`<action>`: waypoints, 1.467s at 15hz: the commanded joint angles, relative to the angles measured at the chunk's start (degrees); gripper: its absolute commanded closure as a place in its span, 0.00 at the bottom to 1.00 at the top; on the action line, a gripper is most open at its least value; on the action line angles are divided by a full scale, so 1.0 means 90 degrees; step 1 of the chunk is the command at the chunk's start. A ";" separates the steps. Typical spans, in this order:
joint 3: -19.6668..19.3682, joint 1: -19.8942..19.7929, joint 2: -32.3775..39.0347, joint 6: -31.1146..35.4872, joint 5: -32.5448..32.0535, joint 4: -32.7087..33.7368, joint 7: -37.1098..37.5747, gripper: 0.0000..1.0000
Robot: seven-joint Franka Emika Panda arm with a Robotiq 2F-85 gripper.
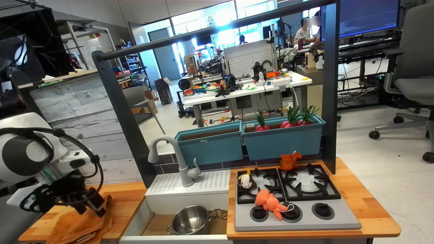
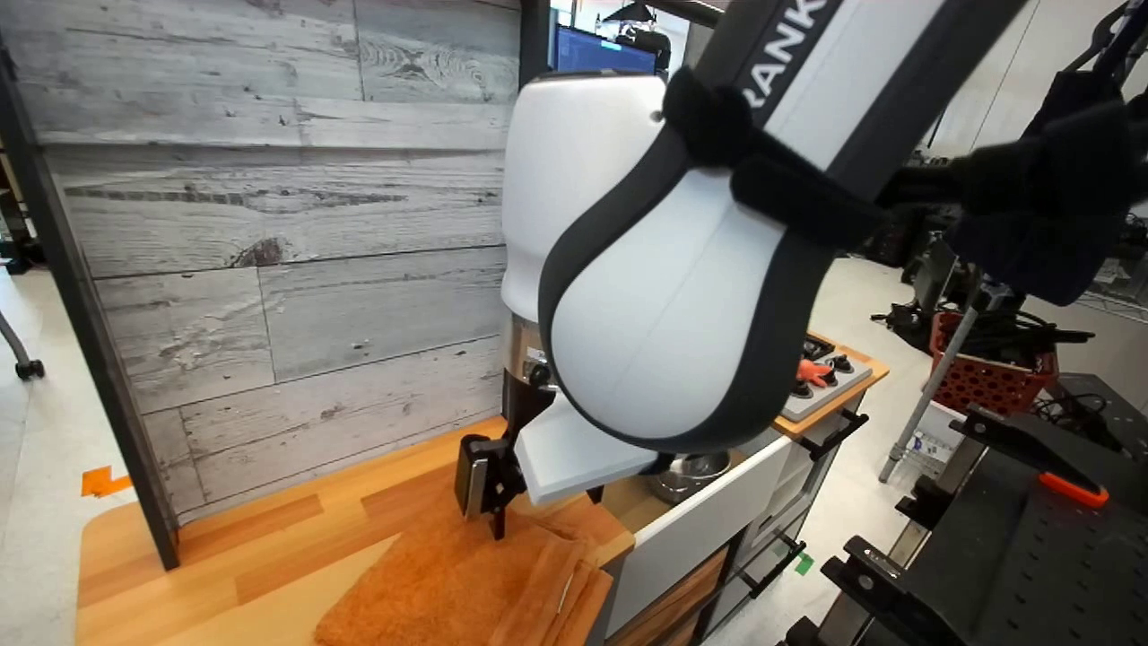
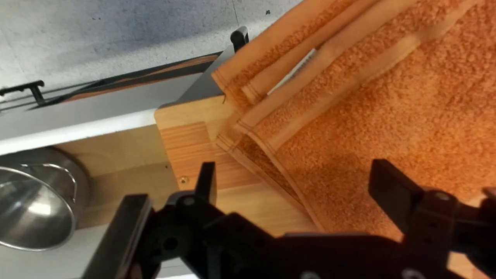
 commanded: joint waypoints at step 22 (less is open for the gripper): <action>0.0421 0.0232 0.1224 -0.0208 0.0388 0.1541 -0.0866 0.00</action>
